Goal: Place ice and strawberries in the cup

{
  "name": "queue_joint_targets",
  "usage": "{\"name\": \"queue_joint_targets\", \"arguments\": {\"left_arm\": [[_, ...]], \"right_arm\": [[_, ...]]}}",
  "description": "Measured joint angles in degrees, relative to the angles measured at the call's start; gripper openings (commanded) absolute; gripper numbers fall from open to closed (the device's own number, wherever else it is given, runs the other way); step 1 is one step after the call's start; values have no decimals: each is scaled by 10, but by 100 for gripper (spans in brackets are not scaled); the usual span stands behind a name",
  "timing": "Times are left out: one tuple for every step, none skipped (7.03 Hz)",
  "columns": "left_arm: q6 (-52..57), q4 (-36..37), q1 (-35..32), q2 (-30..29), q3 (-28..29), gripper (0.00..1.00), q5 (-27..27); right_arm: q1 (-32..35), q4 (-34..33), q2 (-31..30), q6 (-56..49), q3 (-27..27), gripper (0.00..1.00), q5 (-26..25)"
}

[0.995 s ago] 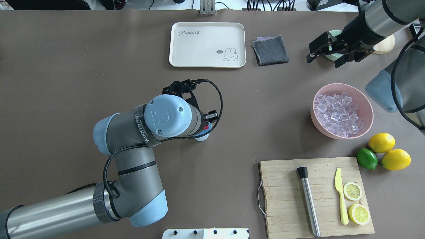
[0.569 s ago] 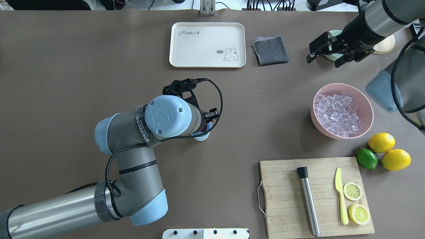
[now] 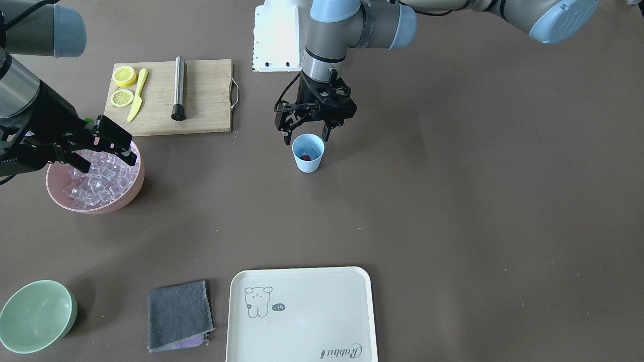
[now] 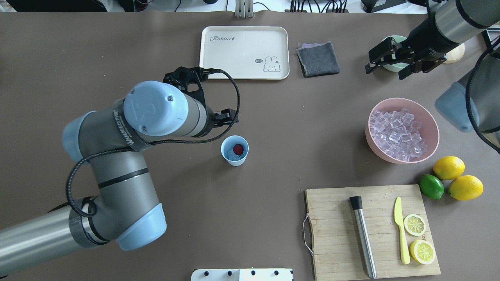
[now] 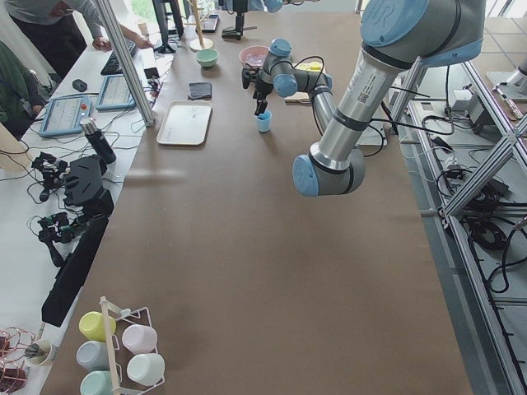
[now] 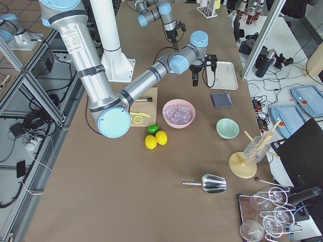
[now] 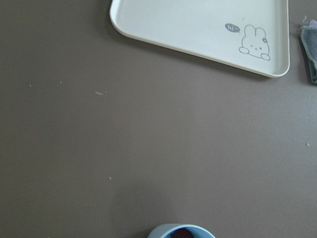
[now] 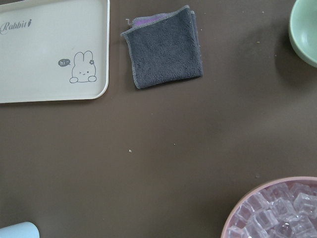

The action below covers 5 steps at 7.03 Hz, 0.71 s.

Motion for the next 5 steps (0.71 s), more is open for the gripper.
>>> {"name": "queue_joint_targets", "arguments": {"left_arm": [[62,5,-36,29,-17,98,-12],[140,0,-78,59,-25,98,-17],[213,-7,-119,87,-27,98,-18],[249,-11,-152,111,-26,98,-18],[264,-14,-181,141,-25,98,-21]], "right_arm": [[14,0,-21,-29,0,100,7],[32,-1,-47,-72,-3,100,13],[50,-3,-69,-116,-9,100,15],[67,-4,-90,-155,-15,100,16],[82,-4,-115,-192,-18,100,14]]}}
